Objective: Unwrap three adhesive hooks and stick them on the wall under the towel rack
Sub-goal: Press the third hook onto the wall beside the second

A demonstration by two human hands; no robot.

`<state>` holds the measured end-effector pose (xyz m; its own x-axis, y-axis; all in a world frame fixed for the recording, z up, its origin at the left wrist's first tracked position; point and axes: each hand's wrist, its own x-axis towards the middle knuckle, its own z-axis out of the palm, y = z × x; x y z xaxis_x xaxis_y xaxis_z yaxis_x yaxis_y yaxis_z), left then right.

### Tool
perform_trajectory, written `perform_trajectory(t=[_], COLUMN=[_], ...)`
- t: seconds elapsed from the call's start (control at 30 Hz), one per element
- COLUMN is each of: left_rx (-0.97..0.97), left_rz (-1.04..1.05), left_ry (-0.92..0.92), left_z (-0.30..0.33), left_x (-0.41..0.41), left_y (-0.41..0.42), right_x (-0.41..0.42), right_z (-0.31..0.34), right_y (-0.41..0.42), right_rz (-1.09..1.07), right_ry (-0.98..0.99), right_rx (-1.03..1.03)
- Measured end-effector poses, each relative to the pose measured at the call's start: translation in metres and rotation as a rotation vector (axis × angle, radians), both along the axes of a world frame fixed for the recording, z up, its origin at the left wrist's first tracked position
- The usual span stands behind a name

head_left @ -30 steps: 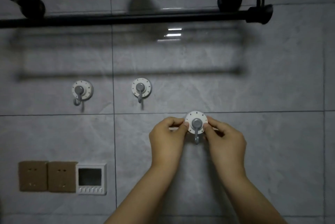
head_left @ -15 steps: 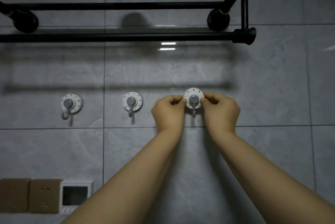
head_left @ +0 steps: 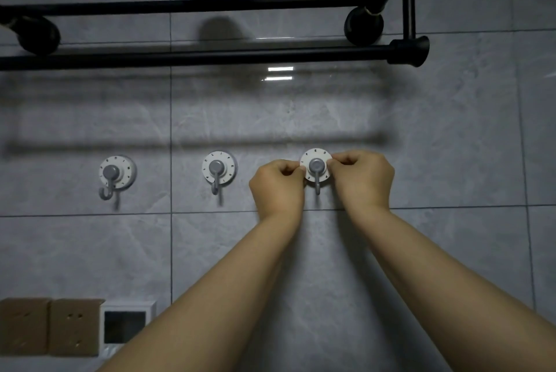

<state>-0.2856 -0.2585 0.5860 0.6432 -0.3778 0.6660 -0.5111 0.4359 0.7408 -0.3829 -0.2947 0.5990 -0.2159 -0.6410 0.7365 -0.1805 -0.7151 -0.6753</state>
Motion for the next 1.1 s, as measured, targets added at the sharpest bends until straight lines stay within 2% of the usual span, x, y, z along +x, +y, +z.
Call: perform_trajectory(t=[0.37,0.5,0.57,0.67,0.8,0.9,1.03,1.1], left_rx=[0.015,0.046,0.086,0.068,0.127,0.271,0.399,0.404], left_rz=[-0.019,-0.098,-0.009,0.126,0.178,0.295,0.337,0.318], left_ry=[-0.024,0.005,-0.142,-0.528,-1.071,-1.253,-1.370,-1.390], left_z=[0.002,0.008,0.012,0.009,-0.005,-0.012,-0.014,-0.013], left_x=[0.004,0.011,0.014,0.016,0.029,0.042,0.054,0.057], left_y=[-0.006,-0.008,-0.005,0.007,0.016,0.021,0.021,0.018], right_x=[-0.001,-0.005,-0.007,-0.013,-0.027,-0.035,-0.035,-0.034], right_z=[0.001,0.003,0.007,0.008,-0.008,-0.016,-0.017,-0.018], right_y=[-0.017,-0.021,-0.022,-0.019,-0.013,-0.014,-0.013,-0.015], right_rz=[0.007,0.012,0.003,-0.065,-0.164,-0.214,-0.340,-0.423], right_ry=[0.065,0.101,0.130,0.223,0.553,0.818,1.075,1.127], right_rx=[0.002,-0.005,0.001,-0.054,-0.376,-0.551,-0.575,-0.574])
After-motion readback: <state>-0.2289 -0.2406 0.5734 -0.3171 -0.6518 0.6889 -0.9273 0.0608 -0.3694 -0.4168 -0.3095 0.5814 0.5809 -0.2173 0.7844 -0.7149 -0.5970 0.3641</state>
